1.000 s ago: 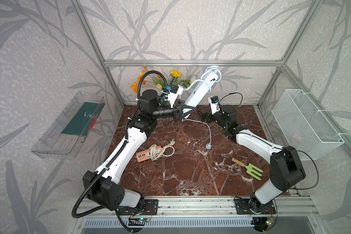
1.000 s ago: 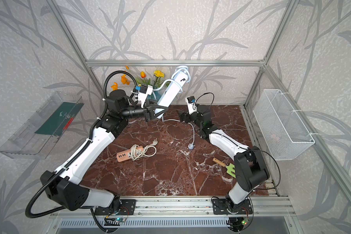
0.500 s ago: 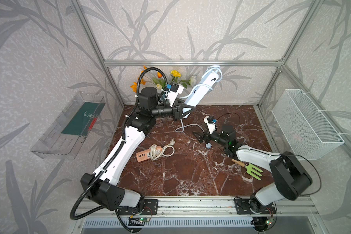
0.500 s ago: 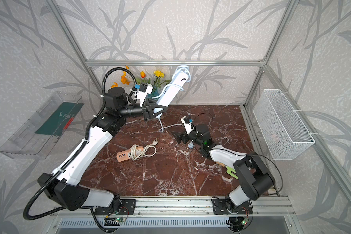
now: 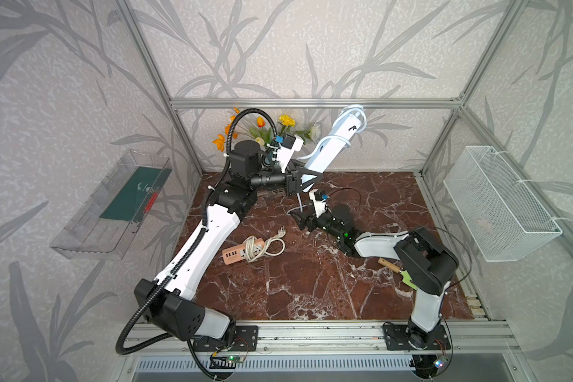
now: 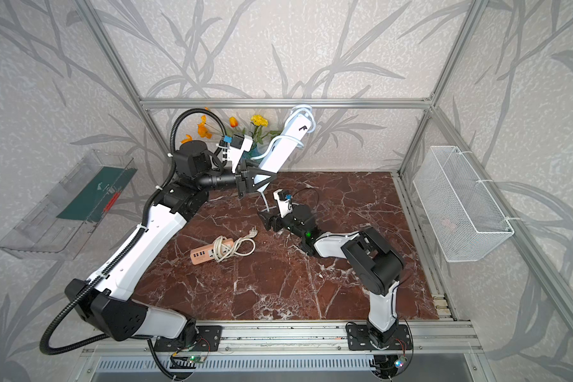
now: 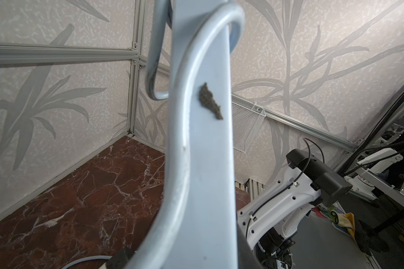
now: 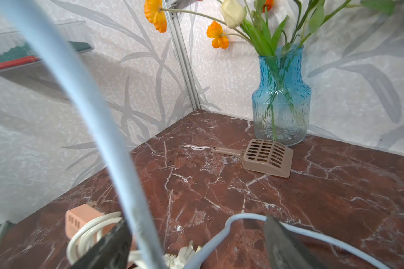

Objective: Wrap the cord around the power strip
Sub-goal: Wrap the power cord around the power strip.

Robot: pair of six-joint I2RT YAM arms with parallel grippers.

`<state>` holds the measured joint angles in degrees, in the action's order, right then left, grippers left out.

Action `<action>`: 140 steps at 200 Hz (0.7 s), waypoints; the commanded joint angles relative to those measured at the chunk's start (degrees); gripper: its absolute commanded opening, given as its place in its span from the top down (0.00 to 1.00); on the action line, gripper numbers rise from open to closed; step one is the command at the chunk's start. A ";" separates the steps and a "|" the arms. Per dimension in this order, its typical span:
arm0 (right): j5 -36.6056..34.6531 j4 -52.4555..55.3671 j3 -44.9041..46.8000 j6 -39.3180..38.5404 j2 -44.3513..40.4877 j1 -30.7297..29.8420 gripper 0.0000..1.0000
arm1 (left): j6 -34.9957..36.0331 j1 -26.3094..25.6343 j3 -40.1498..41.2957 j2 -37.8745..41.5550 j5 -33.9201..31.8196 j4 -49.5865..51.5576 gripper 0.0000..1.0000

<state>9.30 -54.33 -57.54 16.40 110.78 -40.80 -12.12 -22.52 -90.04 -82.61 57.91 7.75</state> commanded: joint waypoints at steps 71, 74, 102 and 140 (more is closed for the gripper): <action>-22.42 2.41 15.43 -17.26 -18.41 4.57 1.00 | 5.15 9.33 -4.54 3.92 -13.28 10.64 1.00; -22.75 3.53 16.46 -19.06 -20.64 4.73 1.00 | 6.24 9.93 -5.03 3.73 -14.85 12.15 1.00; -27.64 17.93 19.10 -37.34 -39.32 4.63 1.00 | 19.10 10.18 -10.76 0.45 -28.57 28.74 1.00; -22.52 30.38 4.16 -53.34 -49.59 4.33 1.00 | 28.07 7.23 -9.10 -2.78 -35.80 38.79 1.00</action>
<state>-14.96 -32.86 -43.79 -21.98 63.68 -35.97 6.33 -13.43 -100.14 -83.46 29.61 37.76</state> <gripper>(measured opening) 0.083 0.281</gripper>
